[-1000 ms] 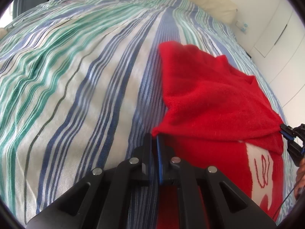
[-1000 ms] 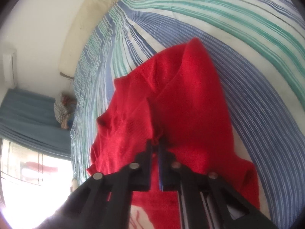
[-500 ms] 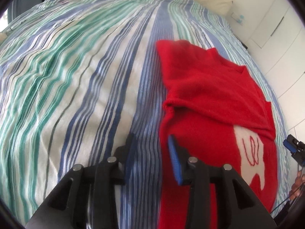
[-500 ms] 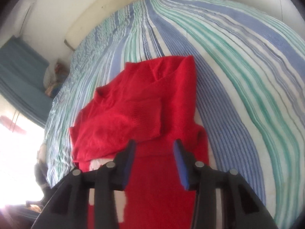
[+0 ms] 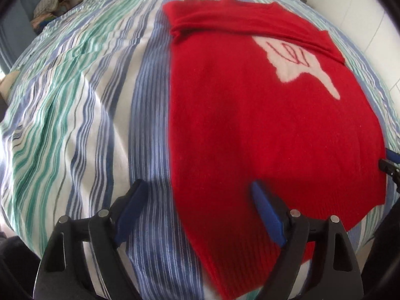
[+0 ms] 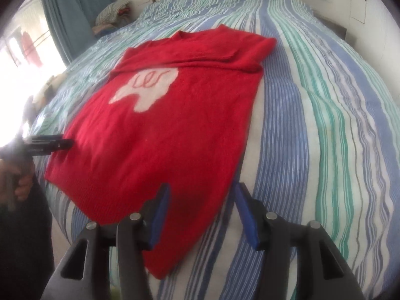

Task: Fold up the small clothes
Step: 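Release the sweater and withdraw both grippers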

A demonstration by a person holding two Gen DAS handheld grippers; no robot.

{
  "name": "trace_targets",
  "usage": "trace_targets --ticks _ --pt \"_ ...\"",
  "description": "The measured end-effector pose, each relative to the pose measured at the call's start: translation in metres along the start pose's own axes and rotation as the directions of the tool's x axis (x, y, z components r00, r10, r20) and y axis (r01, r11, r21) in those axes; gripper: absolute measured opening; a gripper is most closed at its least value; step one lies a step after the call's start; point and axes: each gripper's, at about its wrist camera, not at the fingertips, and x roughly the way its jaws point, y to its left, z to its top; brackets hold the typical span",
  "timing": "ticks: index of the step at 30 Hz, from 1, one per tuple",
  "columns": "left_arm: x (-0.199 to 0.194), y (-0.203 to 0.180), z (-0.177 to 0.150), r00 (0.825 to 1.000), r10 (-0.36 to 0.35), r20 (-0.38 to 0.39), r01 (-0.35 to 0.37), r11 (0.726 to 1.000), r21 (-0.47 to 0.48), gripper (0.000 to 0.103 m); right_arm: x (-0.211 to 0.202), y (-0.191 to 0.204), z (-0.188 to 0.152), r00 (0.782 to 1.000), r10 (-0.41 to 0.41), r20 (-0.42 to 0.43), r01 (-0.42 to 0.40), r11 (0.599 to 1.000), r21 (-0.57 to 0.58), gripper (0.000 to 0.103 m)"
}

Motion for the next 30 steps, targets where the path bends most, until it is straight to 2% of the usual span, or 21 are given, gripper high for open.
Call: trace_targets --ticks 2,5,7,9,11,13,16,18,20,22,23,26,28,30 --pt "-0.010 0.001 0.004 1.000 -0.004 0.018 0.005 1.000 -0.017 0.086 0.007 -0.005 -0.015 0.996 -0.075 -0.041 0.075 0.997 -0.011 0.052" --pt "-0.025 0.011 0.015 0.993 -0.043 0.109 0.052 0.996 -0.077 0.090 -0.009 -0.015 -0.012 0.991 -0.131 0.025 0.130 0.991 0.034 0.053" --pt "-0.027 0.021 0.026 0.987 -0.014 0.161 0.034 0.992 -0.124 0.092 -0.021 -0.021 -0.004 0.978 -0.179 0.102 0.174 0.983 0.056 0.053" --pt "-0.021 0.034 0.037 0.985 -0.003 0.173 0.034 0.984 -0.177 0.092 -0.028 -0.032 0.006 0.964 -0.214 0.156 0.199 0.974 0.105 0.056" --pt "-0.015 0.046 0.051 0.980 0.011 0.198 0.034 0.975 -0.219 0.092 -0.028 -0.044 0.014 0.950 -0.253 0.181 0.226 0.962 0.157 0.057" --pt "-0.006 0.060 0.062 0.974 0.061 0.219 -0.003 0.967 -0.256 0.093 -0.027 -0.057 0.018 0.942 -0.283 0.179 0.244 0.946 0.214 0.057" --pt "0.021 0.088 0.063 0.970 0.119 0.212 -0.046 0.946 -0.320 0.094 -0.025 -0.076 0.020 0.928 -0.333 0.168 0.282 0.922 0.265 0.057" --pt "0.047 0.107 0.053 0.979 0.128 0.161 -0.061 0.930 -0.363 0.095 -0.022 -0.086 0.020 0.923 -0.349 0.160 0.295 0.912 0.284 0.058" --pt "0.052 0.114 0.044 0.976 0.090 0.197 -0.004 0.916 -0.402 0.097 -0.012 -0.094 0.019 0.918 -0.373 0.135 0.322 0.900 0.294 0.061" --pt "0.052 0.108 0.048 0.978 0.095 0.184 -0.018 0.924 -0.382 0.102 0.003 -0.102 0.012 0.925 -0.367 0.095 0.321 0.892 0.319 0.075" --pt "0.052 0.104 0.047 0.979 0.108 0.175 -0.038 0.930 -0.365 0.102 0.011 -0.108 0.007 0.931 -0.356 0.081 0.309 0.886 0.347 0.078" --pt "0.052 0.102 0.046 0.977 0.113 0.179 -0.042 0.932 -0.360 0.102 0.014 -0.115 -0.001 0.934 -0.327 0.143 0.247 0.882 0.400 0.088" --pt "0.053 0.104 0.046 0.978 0.105 0.180 -0.033 0.930 -0.365 0.102 0.019 -0.109 -0.001 0.928 -0.343 0.148 0.269 0.889 0.372 0.094" --pt "0.053 0.103 0.047 0.978 0.111 0.177 -0.040 0.931 -0.363 0.103 0.021 -0.104 -0.001 0.918 -0.365 0.152 0.295 0.889 0.351 0.095"
